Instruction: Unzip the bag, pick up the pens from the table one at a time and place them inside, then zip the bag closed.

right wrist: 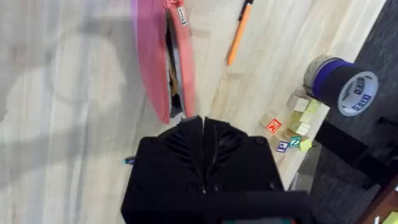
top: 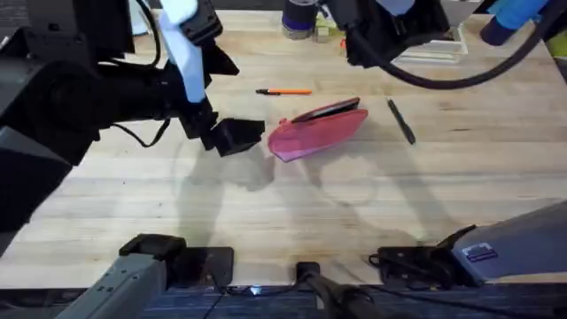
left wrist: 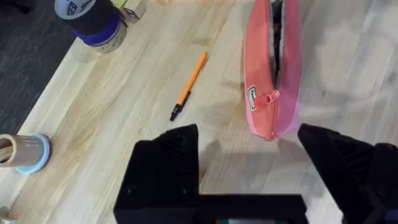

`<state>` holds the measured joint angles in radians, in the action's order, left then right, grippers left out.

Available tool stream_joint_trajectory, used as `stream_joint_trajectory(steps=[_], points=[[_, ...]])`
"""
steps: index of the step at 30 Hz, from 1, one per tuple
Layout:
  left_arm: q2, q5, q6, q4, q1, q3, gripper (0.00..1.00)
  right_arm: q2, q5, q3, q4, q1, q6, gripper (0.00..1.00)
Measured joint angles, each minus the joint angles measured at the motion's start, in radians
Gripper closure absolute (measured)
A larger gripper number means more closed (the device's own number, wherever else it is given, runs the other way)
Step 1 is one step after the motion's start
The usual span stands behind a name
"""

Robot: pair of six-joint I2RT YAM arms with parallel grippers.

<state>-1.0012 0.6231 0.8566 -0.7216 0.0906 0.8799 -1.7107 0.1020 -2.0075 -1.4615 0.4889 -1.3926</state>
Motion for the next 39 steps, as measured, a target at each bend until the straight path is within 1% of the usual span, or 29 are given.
stream_joint_trajectory(steps=[25,32,39], points=[[0.000,0.000,0.000,0.000,0.000,0.000,0.008,-0.244,0.048,0.002,-0.047,0.000,0.000,0.972],[0.000,0.000,0.000,0.000,0.000,0.000,0.008,-0.275,0.048,0.053,-0.037,0.000,-0.001,0.971],[0.000,0.000,0.000,0.000,0.000,0.000,0.008,-0.297,0.049,0.126,0.036,-0.001,-0.003,0.972]])
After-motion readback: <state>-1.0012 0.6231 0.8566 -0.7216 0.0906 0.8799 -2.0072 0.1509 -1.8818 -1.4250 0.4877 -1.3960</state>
